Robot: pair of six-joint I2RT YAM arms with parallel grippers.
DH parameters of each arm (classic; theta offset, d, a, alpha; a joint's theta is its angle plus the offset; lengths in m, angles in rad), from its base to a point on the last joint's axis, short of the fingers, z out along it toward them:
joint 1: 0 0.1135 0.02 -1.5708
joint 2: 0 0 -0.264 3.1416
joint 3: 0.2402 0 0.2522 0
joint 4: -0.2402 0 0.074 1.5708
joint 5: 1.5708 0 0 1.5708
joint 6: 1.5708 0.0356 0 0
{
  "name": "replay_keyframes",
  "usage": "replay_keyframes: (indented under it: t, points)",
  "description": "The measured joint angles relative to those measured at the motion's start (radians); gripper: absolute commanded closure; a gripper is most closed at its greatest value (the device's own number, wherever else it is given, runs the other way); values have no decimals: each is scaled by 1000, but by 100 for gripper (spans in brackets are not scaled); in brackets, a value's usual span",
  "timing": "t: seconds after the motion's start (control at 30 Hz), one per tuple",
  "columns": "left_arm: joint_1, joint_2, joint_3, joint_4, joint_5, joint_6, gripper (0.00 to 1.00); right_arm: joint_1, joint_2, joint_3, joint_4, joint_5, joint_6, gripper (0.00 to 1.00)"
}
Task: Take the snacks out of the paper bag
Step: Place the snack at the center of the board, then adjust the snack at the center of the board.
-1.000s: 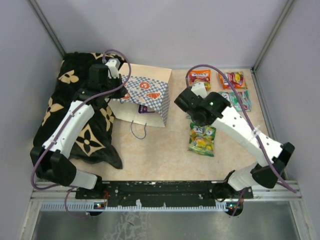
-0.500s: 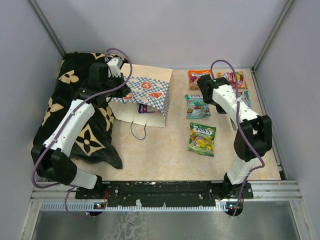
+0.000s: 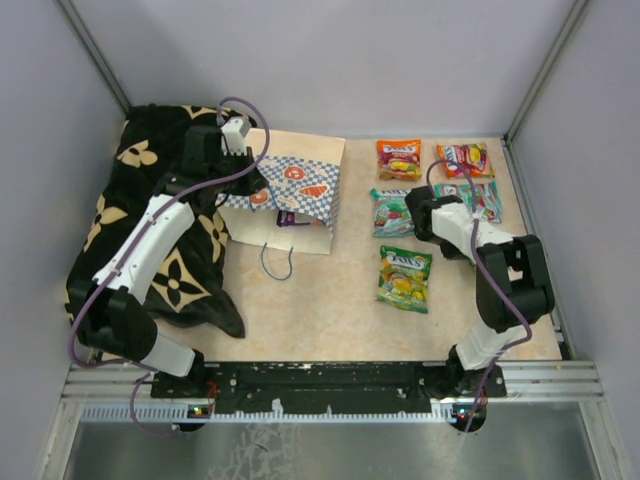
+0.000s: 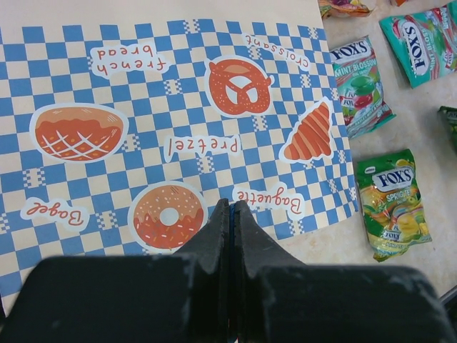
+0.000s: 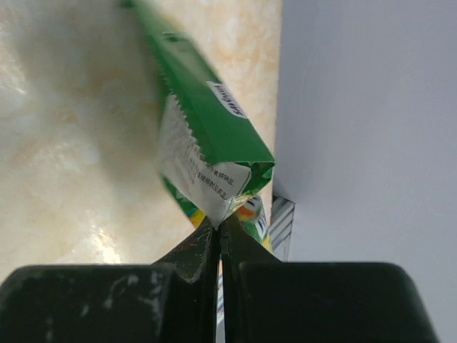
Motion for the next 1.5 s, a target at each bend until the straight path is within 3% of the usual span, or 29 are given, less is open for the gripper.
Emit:
replay_keyframes:
  t: [0.1, 0.13, 0.23, 0.27, 0.37, 0.5, 0.63, 0.73, 0.8, 1.0, 1.13, 1.5]
  points:
    - [0, 0, 0, 6, 0, -1, 100, 0, 48, -13, 19, -18, 24, 90]
    - [0, 0, 0, 10, 0, -1, 100, 0, 57, -13, 23, -29, 35, 83]
    - [0, 0, 0, 14, -2, -2, 100, 1, 58, -19, 45, -79, 67, 27]
    - [0, 0, 0, 14, -4, -2, 100, 3, 56, -24, 58, -102, 74, 17]
    - [0, 0, 0, 14, -13, -2, 100, 8, 35, -54, 84, -154, 88, 2]
    - [0, 0, 0, 13, -21, -2, 100, 8, -48, -66, 116, -268, 86, 1]
    - [0, 2, 5, 4, -31, -2, 100, -7, -259, -65, 211, -496, 77, 2]
    - [0, 4, 18, -6, -35, -1, 100, -100, -437, -65, 328, -745, 91, 6]
    - [0, 4, 21, -11, -39, 0, 100, -172, -496, -56, 361, -798, 100, 9]
    - [0, 5, 23, -27, -45, 0, 100, -246, -459, -93, 392, -702, 128, 19]
    - [-1, 13, 29, -35, -50, 0, 100, -367, -468, -241, 443, -747, 177, 1]
    - [-2, 15, 29, -37, -55, 4, 100, -412, -441, -354, 536, -664, 299, 1]
